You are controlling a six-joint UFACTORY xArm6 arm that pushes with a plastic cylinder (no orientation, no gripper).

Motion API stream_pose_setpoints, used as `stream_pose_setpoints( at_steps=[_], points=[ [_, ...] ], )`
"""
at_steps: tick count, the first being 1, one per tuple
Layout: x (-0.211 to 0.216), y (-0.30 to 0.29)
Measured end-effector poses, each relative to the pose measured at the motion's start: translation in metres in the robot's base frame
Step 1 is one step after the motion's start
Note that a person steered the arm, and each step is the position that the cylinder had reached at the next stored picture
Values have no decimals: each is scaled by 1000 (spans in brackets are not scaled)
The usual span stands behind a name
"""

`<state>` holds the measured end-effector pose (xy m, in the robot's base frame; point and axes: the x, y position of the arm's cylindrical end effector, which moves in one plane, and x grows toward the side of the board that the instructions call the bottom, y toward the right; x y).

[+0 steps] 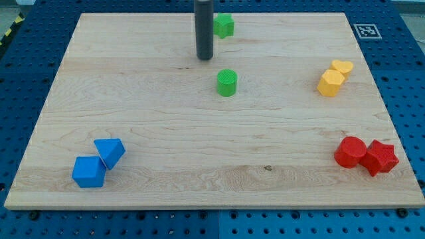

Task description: Push the green circle towards the top center

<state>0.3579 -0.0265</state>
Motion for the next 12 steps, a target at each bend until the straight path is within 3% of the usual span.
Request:
stream_pose_setpoints(
  at_steps=[2, 3, 12],
  points=[
    [110, 28],
    [110, 58],
    [-6, 32]
  ],
)
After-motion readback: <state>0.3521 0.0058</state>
